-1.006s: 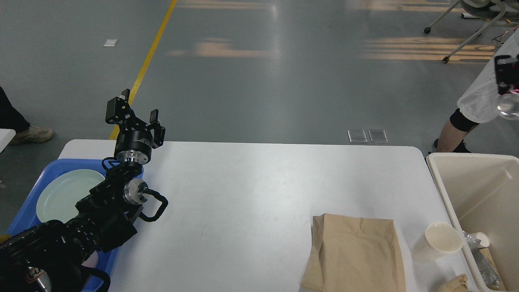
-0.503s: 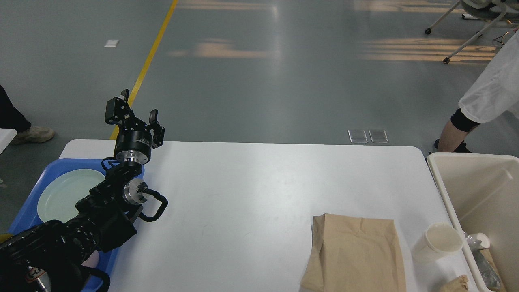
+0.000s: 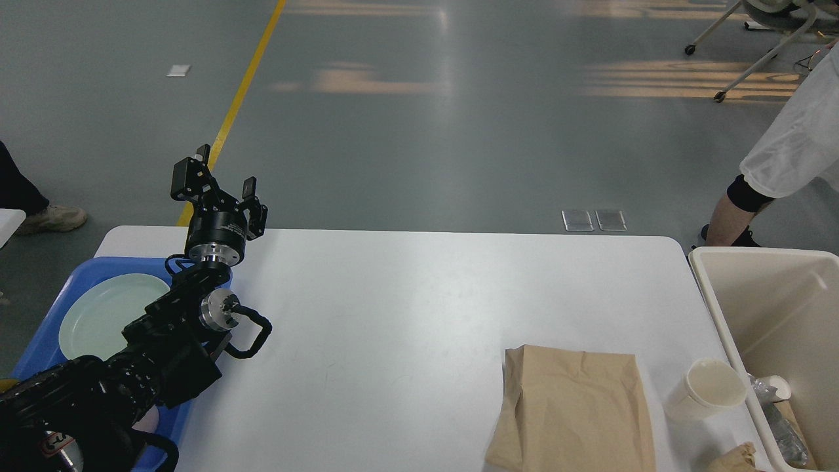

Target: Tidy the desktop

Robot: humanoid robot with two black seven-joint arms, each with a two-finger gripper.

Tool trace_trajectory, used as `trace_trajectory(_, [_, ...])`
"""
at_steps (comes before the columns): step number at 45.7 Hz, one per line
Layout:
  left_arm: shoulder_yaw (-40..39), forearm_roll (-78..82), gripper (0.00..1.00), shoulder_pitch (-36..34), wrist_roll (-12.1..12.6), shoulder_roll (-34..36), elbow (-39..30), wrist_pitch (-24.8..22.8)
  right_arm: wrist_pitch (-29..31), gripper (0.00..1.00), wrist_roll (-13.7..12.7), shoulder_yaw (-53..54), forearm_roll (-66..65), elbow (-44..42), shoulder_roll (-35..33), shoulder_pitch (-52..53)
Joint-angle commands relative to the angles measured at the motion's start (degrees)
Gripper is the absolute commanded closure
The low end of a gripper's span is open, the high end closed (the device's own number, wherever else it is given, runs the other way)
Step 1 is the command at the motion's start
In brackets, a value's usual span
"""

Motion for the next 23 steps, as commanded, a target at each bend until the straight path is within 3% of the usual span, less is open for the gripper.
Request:
trace_trajectory(1, [-0.01,0.0,0.04,0.0,0.0,0.0,0.01,0.0,-0.58,0.81,0.0,1.92,0.12,-1.66,1.91,-2.82])
trace_trajectory(6, [-0.01,0.0,0.04,0.0,0.0,0.0,0.01,0.0,-0.58,0.81,0.0,2.36,0.48,-1.75,2.61,-3.35])
trace_trajectory(8, [-0.01,0.0,0.04,0.0,0.0,0.0,0.01,0.0,-0.58,0.76,0.0,2.36,0.48,-1.75,2.61,-3.35])
trace_trajectory(10, [-0.01,0.0,0.04,0.0,0.0,0.0,0.01,0.0,-0.58,0.62,0.0,2.36,0.48,-1.75,2.52,-3.26])
trace_trajectory(14, [-0.01,0.0,0.04,0.0,0.0,0.0,0.01,0.0,-0.58,0.27,0.09,2.28,0.48,-1.57,2.52,-2.74])
trace_trajectory(18, [-0.01,0.0,0.04,0.0,0.0,0.0,0.01,0.0,-0.23,0.12,0.09,2.28,0.39,-0.87,2.44,-2.38])
trace_trajectory(23, [-0.01,0.0,0.04,0.0,0.0,0.0,0.01,0.0,-0.14,0.02,0.18,2.1,0.39,-0.78,2.35,-1.51])
